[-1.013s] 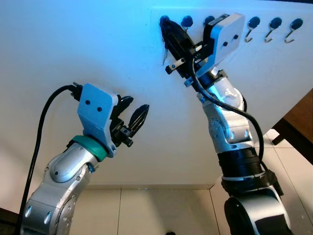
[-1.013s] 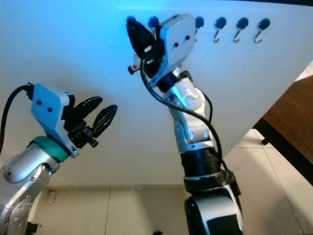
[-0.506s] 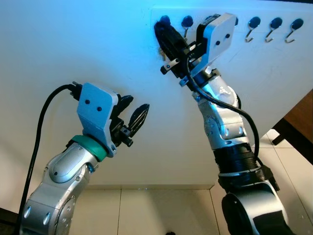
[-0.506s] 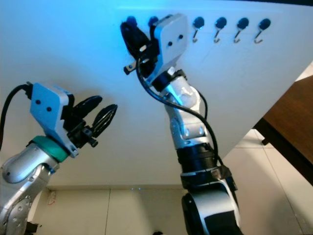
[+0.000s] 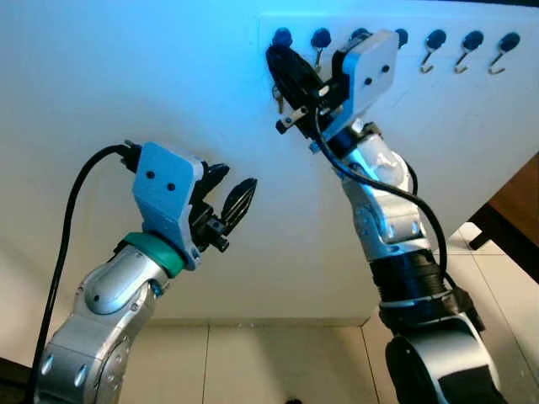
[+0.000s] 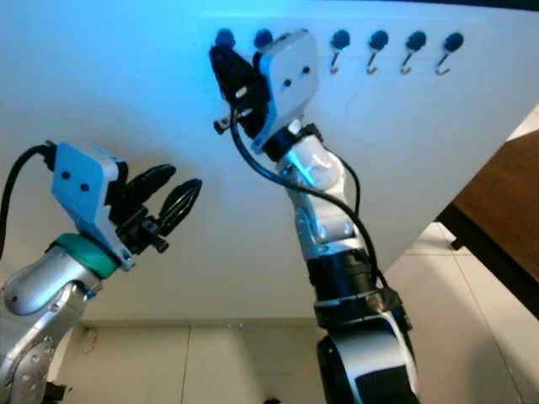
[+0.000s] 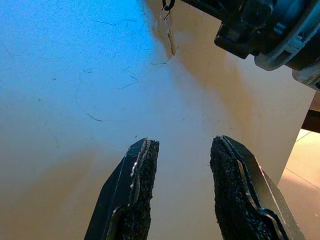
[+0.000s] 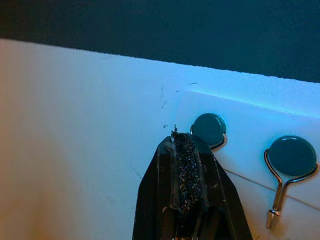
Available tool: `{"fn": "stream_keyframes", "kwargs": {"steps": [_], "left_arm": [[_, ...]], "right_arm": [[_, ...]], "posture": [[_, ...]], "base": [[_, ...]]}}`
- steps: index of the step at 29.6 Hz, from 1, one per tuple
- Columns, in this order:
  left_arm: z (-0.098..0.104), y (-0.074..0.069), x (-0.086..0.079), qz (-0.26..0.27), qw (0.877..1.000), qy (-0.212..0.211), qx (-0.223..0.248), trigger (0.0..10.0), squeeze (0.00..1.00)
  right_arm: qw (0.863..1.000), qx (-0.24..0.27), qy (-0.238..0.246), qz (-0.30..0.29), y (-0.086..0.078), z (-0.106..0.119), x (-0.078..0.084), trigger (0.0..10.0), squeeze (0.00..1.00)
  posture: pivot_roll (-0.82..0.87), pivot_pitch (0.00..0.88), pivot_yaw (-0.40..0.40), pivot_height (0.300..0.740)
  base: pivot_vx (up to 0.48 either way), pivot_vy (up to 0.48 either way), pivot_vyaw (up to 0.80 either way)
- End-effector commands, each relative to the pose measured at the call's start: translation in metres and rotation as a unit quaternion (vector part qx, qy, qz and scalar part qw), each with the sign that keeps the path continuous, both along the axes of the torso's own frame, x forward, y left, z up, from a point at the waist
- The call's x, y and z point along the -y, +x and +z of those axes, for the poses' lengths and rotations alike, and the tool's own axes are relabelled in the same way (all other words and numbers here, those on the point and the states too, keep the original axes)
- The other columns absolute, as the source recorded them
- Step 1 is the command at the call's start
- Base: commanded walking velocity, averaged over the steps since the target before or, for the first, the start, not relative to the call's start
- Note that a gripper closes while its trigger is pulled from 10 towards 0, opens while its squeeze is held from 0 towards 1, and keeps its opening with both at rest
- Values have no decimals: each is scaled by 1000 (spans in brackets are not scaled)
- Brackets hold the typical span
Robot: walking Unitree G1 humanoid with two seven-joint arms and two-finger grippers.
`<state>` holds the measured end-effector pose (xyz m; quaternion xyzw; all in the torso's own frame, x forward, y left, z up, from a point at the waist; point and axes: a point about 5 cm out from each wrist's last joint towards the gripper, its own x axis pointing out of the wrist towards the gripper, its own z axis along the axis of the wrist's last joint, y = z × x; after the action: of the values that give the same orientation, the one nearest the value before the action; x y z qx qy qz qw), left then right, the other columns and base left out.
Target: Hang keys on a hook
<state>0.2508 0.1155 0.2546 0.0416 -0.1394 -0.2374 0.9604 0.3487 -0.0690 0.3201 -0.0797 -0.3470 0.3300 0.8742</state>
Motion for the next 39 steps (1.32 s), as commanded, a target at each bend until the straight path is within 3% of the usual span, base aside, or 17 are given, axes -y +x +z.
{"fn": "stream_keyframes", "kwargs": {"steps": [1, 4, 6, 9, 13, 15, 18, 19, 24, 27, 28, 29, 33, 34, 35, 36, 39], "left_arm": [[0, -1, 2, -8, 1000, 1, -2, 10000, 0], [0, -1, 3, -8, 1000, 0, -2, 10000, 0], [0, -1, 3, -8, 1000, 0, -2, 10000, 0], [0, -1, 3, -7, 1000, 0, -3, 10000, 0], [0, -1, 3, -7, 1000, 0, -3, 10000, 0], [0, -1, 3, -7, 1000, 0, -3, 10000, 0], [0, -1, 3, -7, 1000, 0, -4, 10000, 0], [0, -1, 3, -6, 1000, 0, -4, 10000, 0], [-2, -1, 3, -6, 1000, 2, -6, 10000, 0], [-2, 0, 3, -6, 1000, 2, -7, 10000, 0], [-2, 0, 3, -5, 1000, 2, -7, 10000, 0], [-2, 0, 2, -5, 1000, 3, -7, 10000, 0], [-3, 0, 2, -4, 1000, 4, -8, 10000, 0], [-3, 0, 2, -4, 1000, 5, -9, 10000, 0], [-3, 0, 2, -4, 1000, 5, -9, 10000, 0], [-3, 0, 2, -4, 1000, 5, -9, 10000, 0], [-3, 0, 2, -3, 1000, 5, -9, 10000, 0]], "right_arm": [[998, -17, -57, 13, -1, -20, -9, 10000, 0], [993, 42, -110, -7, -5, -16, -12, 10000, 0], [991, 58, -118, -14, -6, -14, -12, 10000, 0], [979, 112, -161, -51, -8, -10, -13, 10000, 0], [976, 120, -172, -61, -8, -10, -13, 10000, 0], [961, 143, -218, -86, -6, -14, -13, 10000, 0], [954, 154, -236, -99, -4, -15, -11, 10000, 0], [952, 159, -239, -109, -3, -15, -9, 10000, 0], [971, 130, -168, -112, 0, -11, -2, 10000, 0], [974, 123, -156, -111, 0, -11, -1, 10000, 0], [976, 115, -147, -109, 1, -12, -1, 10000, 98], [981, 103, -132, -102, 1, -13, -1, 10000, 1000], [989, 78, -95, -87, 2, -15, 0, 10000, 1000], [995, 49, -70, -60, 1, -18, 0, 10000, 463], [995, 49, -70, -60, 1, -18, 0, 10000, 463], [999, 14, -42, -26, -2, -23, 0, 10000, 0], [1000, -9, -23, -1, -3, -26, 0, 10000, 0]], "posture": [[-15, 80, 89, 740], [-15, 79, 89, 740], [-15, 79, 89, 740], [-15, 79, 89, 740], [-15, 79, 89, 740], [-15, 79, 89, 740], [-12, 80, 88, 740], [-12, 80, 88, 740], [-13, 82, 88, 740], [-13, 82, 88, 740], [-11, 83, 88, 740], [-11, 83, 88, 740], [-11, 83, 89, 740], [-12, 83, 89, 740], [-12, 83, 89, 740], [-8, 88, 88, 740], [-8, 88, 88, 740]], "base": [[0, 0, 0], [0, 0, 0], [0, 0, 0], [0, 0, 0], [0, 0, 0], [0, 0, 0], [0, 0, 0], [0, 0, 0], [0, 0, 0], [0, 0, 0], [0, 0, 0], [0, 0, 0], [0, 0, 0], [0, 0, 0], [0, 0, 0], [0, 0, 0], [0, 0, 0]]}}
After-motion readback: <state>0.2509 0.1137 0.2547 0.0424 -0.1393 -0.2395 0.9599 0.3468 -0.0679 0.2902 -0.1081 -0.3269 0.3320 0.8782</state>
